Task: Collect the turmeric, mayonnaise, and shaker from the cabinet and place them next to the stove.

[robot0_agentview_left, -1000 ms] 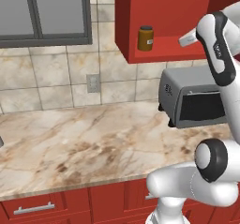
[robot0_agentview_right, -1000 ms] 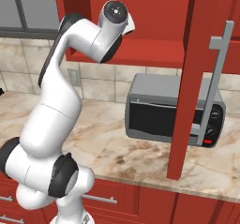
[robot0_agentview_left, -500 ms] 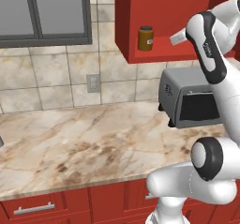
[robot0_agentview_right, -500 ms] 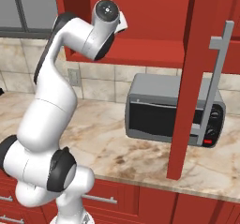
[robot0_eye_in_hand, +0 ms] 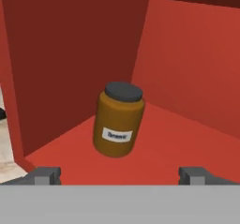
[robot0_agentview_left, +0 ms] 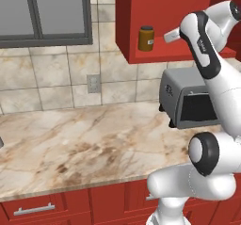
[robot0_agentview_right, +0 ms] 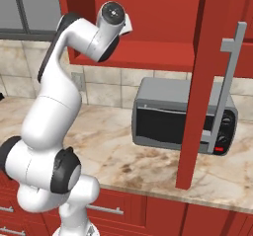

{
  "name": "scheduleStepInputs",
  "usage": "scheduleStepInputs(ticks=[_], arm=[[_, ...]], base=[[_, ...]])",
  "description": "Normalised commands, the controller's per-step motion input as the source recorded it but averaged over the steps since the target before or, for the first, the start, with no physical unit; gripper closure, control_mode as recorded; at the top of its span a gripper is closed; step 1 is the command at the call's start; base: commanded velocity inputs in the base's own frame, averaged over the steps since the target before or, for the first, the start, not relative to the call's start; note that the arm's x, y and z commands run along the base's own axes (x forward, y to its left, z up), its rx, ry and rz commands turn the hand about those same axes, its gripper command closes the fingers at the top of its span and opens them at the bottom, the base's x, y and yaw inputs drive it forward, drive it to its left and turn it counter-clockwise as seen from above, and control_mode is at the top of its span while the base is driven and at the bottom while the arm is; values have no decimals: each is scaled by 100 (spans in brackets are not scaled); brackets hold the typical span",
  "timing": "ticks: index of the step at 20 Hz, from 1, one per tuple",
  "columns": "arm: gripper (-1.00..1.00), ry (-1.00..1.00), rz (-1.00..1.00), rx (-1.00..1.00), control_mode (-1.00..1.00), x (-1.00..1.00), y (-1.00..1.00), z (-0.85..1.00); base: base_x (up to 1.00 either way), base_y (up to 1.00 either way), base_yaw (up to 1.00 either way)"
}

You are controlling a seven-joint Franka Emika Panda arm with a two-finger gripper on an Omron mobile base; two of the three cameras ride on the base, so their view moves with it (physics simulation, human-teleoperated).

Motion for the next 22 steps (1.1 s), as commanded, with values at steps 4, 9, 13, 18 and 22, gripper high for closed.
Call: scheduleStepInputs(ticks=[4,9,13,18,22], arm=[[-100,0,3,10,-100,20,0,0],[-100,0,2,7,-100,21,0,0],[-100,0,0,2,-100,8,2,0],[-100,0,0,0,-100,11,7,0],[-100,0,0,0,-100,26,18,0]], base=[[0,0,0],[0,0,0],[0,0,0],[0,0,0],[0,0,0]])
